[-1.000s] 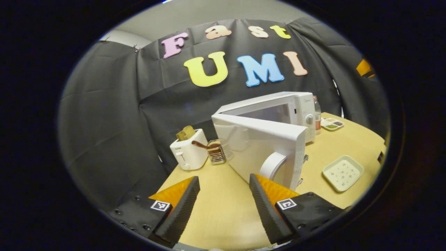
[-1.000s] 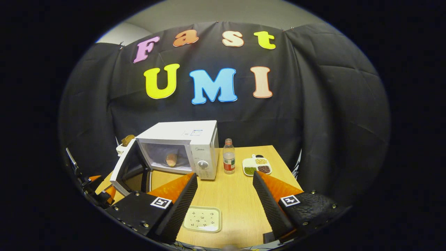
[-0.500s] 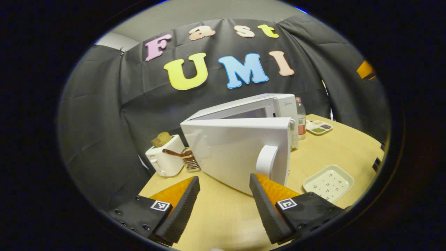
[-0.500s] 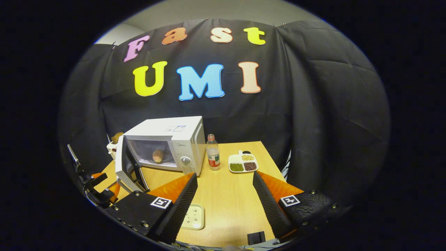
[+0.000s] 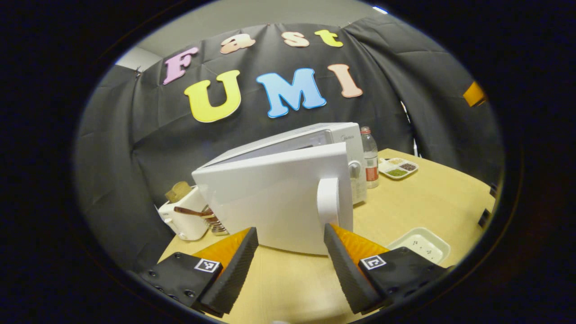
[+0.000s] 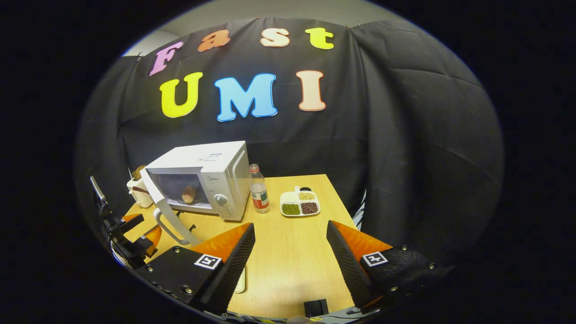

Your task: Open the microwave oven with the left hand, put the food in, and close the microwave oven.

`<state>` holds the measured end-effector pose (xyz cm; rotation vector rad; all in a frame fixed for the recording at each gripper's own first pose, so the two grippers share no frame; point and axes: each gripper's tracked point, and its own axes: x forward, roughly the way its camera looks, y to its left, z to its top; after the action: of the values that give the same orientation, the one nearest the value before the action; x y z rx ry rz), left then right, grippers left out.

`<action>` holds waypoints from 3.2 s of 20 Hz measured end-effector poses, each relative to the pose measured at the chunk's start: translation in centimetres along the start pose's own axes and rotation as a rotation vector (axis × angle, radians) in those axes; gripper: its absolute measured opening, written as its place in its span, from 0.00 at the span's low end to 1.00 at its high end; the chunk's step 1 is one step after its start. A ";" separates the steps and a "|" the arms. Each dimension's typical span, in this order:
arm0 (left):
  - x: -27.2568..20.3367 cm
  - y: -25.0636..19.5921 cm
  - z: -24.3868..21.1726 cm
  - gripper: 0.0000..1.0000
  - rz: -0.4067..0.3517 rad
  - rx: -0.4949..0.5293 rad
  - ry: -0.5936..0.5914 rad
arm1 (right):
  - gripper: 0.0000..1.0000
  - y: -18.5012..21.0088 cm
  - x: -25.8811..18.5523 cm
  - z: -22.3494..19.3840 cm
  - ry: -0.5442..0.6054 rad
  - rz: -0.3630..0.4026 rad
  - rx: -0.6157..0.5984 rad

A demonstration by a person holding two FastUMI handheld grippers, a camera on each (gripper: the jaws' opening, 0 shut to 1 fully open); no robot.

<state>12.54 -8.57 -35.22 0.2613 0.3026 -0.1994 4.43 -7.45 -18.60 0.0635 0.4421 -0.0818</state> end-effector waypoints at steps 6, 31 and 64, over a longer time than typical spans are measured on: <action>4.8 -2.6 2.2 1.00 -0.040 0.000 -0.027 | 0.98 -1.2 1.1 0.3 0.020 -0.025 0.023; 14.1 -3.7 5.0 0.97 -0.057 -0.143 -0.081 | 0.98 0.2 2.5 0.5 0.069 -0.024 0.088; -14.8 8.0 25.1 0.99 0.134 -0.212 -0.300 | 0.98 6.8 -5.9 14.2 -0.348 0.147 0.031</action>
<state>7.29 -5.82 -5.57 0.0397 0.0068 -0.0709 5.76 -1.47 -2.96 0.1098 0.0881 0.0450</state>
